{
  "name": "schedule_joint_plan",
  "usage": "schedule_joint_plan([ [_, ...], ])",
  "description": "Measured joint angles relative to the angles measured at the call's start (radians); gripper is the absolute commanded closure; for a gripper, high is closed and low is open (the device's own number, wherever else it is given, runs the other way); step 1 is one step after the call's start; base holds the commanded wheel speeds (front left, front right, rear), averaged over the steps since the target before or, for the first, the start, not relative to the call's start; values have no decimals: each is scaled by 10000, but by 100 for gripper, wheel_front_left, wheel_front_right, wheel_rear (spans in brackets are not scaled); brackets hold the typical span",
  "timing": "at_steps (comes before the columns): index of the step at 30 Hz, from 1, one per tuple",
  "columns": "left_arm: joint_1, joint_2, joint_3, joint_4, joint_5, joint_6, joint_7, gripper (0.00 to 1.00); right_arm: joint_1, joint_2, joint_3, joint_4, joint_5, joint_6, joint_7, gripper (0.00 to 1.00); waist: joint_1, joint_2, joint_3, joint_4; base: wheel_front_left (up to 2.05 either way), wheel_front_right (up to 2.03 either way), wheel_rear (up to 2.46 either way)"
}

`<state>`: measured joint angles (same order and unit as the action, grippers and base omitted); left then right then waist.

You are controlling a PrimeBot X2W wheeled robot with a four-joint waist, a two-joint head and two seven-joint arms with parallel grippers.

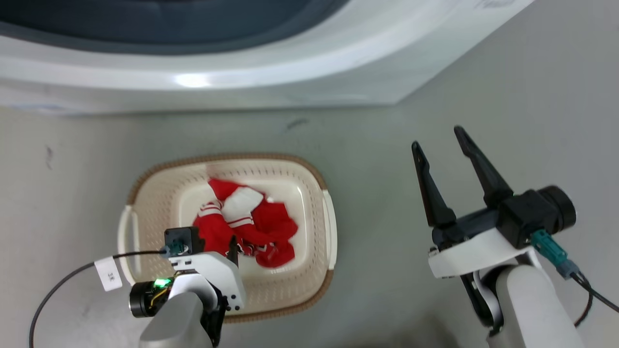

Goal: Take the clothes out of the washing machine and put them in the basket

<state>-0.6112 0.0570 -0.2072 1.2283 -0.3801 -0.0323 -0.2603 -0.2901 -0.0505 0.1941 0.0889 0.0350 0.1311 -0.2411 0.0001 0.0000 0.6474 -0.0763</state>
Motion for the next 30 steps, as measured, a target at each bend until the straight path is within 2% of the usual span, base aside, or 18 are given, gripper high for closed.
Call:
schedule_joint_plan([
  [10, 2401, -52, 65, -3242, 182, 174, -25, 0, 941, 0, -512, 153, 38, 0, 107, 0, -1, 1, -2476, 381, 0, 0, 0],
  [16, 3414, -58, -56, -5112, 564, 391, -27, 0, 1373, -2, -773, -40, 50, 0, 311, 0, -2, 0, -3571, 612, 0, 0, 0],
  [24, 4150, -61, -63, -7779, 1083, 589, -25, 0, 1851, -2, -1089, -439, 50, 0, 499, 0, -3, 0, -4334, 960, 0, 0, 0],
  [30, 3916, -61, 33, -8805, 1317, 614, -25, 0, 1946, 0, -1208, -794, 48, 0, 650, 0, -3, 0, -4438, 1180, 0, 0, 0],
])
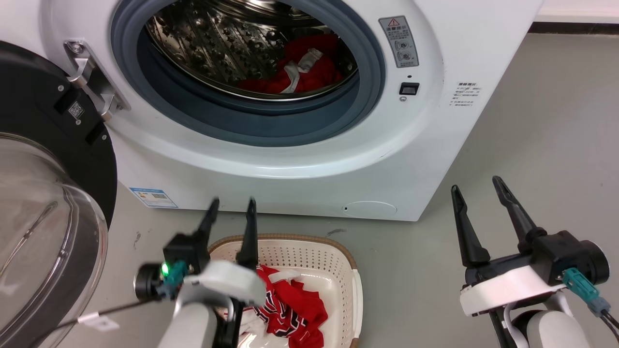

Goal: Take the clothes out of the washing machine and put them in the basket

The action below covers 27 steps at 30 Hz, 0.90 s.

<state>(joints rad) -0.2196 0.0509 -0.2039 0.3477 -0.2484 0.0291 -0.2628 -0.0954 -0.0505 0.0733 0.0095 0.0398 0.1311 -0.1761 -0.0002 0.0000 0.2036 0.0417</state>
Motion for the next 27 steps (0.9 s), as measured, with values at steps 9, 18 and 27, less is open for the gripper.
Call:
schedule_joint_plan([
  [9, -1883, -2, 151, 374, -27, -174, -2, 0, -1, 0, 92, -458, -31, 0, 113, 0, 0, 0, 361, -81, 0, 0, 0],
  [18, -4939, 414, 441, 2736, 217, -646, 4, 0, -221, -2, 420, -627, 50, 0, 67, 0, 2, 0, 1357, -630, 0, 0, 0],
  [27, -8294, 1221, 391, 5125, 483, -821, 696, 0, -909, -4, 915, -562, 430, 0, -307, 0, 3, 0, 2913, -1288, 0, 0, 0],
])
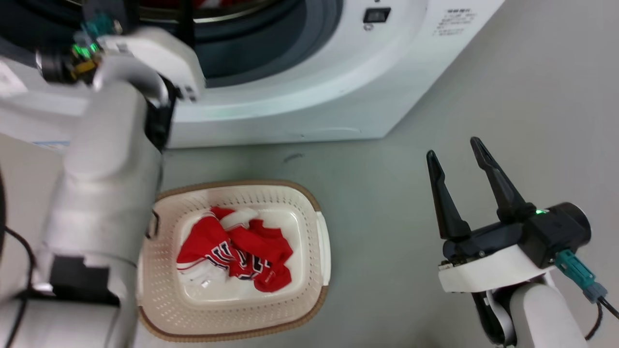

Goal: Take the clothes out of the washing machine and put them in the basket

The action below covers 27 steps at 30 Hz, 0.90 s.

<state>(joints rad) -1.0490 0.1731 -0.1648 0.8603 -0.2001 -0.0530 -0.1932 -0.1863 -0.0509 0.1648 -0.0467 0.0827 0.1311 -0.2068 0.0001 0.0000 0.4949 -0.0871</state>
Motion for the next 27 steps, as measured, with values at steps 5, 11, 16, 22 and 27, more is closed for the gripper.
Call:
schedule_joint_plan([
  [5, -1697, 625, -194, 993, 226, -169, 696, 0, -400, 0, 443, 240, 314, 0, -261, 0, 1, 0, 870, -510, 0, 0, 0],
  [11, -3475, 1471, -405, 1977, 518, -268, 1620, 0, -708, -2, 894, 556, 788, 0, -481, 0, 1, 0, 1687, -1373, 0, 0, 0],
  [16, -4641, 2071, -692, 2721, 786, -443, 2905, 0, -823, -6, 1243, 761, 1162, 0, -539, 0, 1, 0, 2299, -2082, 0, 0, 0],
  [22, -5814, 2592, -941, 3398, 871, -591, 4677, 0, -847, -6, 1595, 527, 1482, 0, -560, 0, 1, 0, 2934, -2802, 0, 0, 0],
  [27, -6442, 2882, -1070, 3691, 802, -665, 5981, 0, -763, -6, 1839, 387, 1666, 0, -564, 0, 1, 0, 3330, -3212, 0, 0, 0],
])
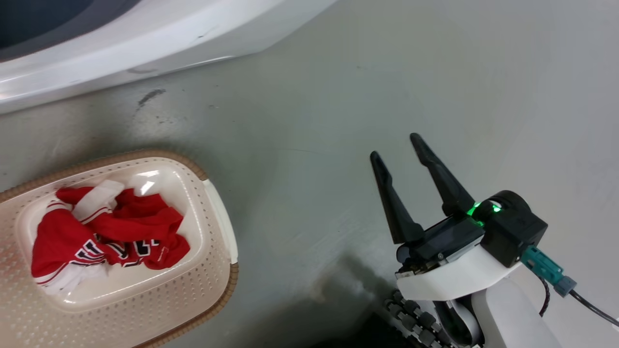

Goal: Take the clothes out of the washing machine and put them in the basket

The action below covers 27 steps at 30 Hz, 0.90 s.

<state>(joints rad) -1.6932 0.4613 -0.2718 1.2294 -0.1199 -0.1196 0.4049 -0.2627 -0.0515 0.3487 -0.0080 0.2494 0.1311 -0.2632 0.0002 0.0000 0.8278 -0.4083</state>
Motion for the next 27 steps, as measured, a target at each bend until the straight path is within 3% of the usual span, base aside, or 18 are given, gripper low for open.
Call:
schedule_joint_plan([
  [9, -244, 303, 234, 217, -479, 163, 1482, 0, 265, 2, 330, -205, 234, 0, 0, 0, -1, 0, 222, -450, 0, 0, 0],
  [10, -244, 322, 257, 228, -516, 224, 1626, 47, 278, 2, 349, -211, 242, 0, -2, 0, -1, 0, 217, -472, 0, 0, 0],
  [11, -242, 322, 288, 251, -581, 226, 1873, 70, 291, 4, 380, -213, 244, 0, 0, 0, -1, 0, 200, -493, 0, 0, 0],
  [12, -235, 337, 341, 261, -646, 247, 1908, 100, 322, 2, 380, -224, 244, 0, 0, 0, -1, 0, 181, -512, 0, 0, 0],
  [19, 179, 397, 500, 2, -815, 934, 1350, 100, 384, 2, 401, -238, 320, 0, -2, 0, -1, 0, 18, -554, 0, 0, 0],
  [20, 465, 418, 527, -318, -874, 1241, 677, 100, 384, 4, 385, -234, 305, 0, -2, 0, -1, 0, -149, -489, 0, 0, 0],
  [27, 1654, 61, 566, -1012, -1003, 1653, -1682, 100, 350, 8, 107, -67, -63, 0, -2, 0, -2, 0, -835, -99, 0, 0, 0],
])
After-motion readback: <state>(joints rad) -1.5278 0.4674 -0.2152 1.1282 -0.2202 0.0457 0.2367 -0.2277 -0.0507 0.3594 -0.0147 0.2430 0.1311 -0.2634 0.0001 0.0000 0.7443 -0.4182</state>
